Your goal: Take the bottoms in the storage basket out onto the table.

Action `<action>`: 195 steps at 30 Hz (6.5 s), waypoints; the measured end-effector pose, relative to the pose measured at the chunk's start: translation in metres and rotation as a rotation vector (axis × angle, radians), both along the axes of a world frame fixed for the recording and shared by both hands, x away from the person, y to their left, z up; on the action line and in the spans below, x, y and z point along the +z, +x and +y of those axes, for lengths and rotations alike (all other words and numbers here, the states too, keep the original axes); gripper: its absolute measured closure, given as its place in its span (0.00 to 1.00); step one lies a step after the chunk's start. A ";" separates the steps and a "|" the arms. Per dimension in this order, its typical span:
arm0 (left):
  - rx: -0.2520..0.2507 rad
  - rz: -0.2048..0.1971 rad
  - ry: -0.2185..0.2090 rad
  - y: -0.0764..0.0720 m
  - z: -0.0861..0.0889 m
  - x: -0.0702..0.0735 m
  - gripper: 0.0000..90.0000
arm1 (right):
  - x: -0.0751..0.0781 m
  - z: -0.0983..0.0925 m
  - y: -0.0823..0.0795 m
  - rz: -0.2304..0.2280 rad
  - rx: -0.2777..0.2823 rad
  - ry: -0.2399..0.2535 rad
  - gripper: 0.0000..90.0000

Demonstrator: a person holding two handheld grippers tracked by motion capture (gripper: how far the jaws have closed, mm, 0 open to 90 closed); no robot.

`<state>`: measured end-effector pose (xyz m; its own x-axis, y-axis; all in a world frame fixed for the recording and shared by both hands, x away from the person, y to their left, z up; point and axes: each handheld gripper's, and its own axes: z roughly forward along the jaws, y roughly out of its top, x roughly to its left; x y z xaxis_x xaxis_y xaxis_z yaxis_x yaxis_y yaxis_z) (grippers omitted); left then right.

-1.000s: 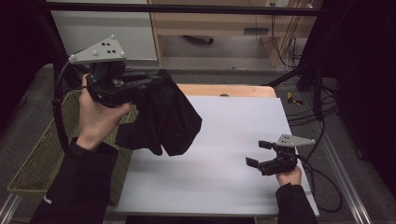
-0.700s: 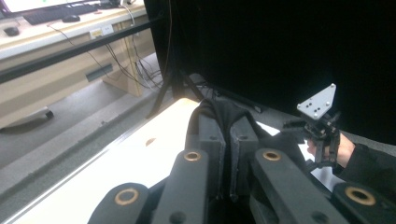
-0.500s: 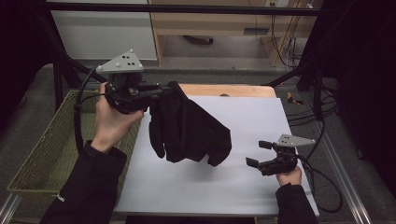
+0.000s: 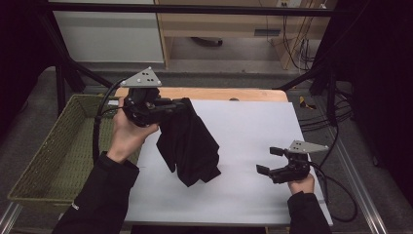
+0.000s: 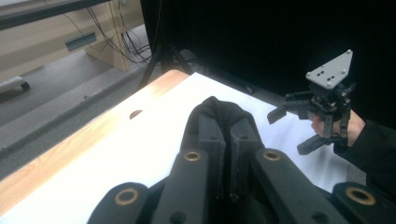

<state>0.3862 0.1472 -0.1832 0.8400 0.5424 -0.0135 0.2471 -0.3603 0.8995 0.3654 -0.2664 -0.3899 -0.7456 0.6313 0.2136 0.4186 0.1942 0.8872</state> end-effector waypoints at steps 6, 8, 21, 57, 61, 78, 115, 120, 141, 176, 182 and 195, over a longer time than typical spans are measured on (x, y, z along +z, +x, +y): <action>-0.003 0.017 0.014 0.003 -0.005 -0.011 0.96 | 0.000 0.000 0.000 0.001 0.000 0.000 0.04; -0.005 0.023 0.012 0.004 -0.006 -0.015 0.96 | 0.000 0.000 0.000 0.001 -0.001 0.000 0.04; -0.021 0.061 0.005 0.010 -0.015 -0.040 0.96 | 0.000 0.000 0.000 0.001 -0.001 -0.001 0.04; -0.021 0.144 0.027 0.026 -0.031 -0.109 0.96 | -0.001 0.000 0.000 0.001 -0.002 -0.006 0.04; -0.023 0.158 0.042 0.028 -0.035 -0.118 0.96 | -0.001 0.000 0.000 0.002 -0.002 -0.006 0.04; -0.029 0.193 0.074 0.032 -0.043 -0.135 0.92 | -0.001 0.000 0.000 0.001 -0.004 -0.005 0.04; 0.069 0.148 0.043 0.014 0.001 -0.113 0.04 | -0.002 0.001 0.001 0.003 -0.005 -0.002 0.04; 0.079 0.132 0.049 0.007 0.008 -0.110 0.03 | -0.002 0.001 0.001 0.002 -0.005 -0.003 0.04; 0.103 0.082 0.048 -0.024 0.040 -0.094 0.03 | -0.001 0.000 0.000 0.003 -0.008 0.000 0.04; 0.287 0.121 0.028 -0.024 0.156 -0.154 0.03 | -0.003 -0.001 0.001 0.004 -0.006 0.000 0.04; 0.296 0.126 0.032 -0.023 0.159 -0.163 0.03 | -0.004 0.000 0.000 0.005 -0.006 -0.001 0.04; 0.286 0.135 0.059 -0.022 0.157 -0.169 0.03 | -0.004 0.000 0.001 0.009 -0.003 -0.004 0.04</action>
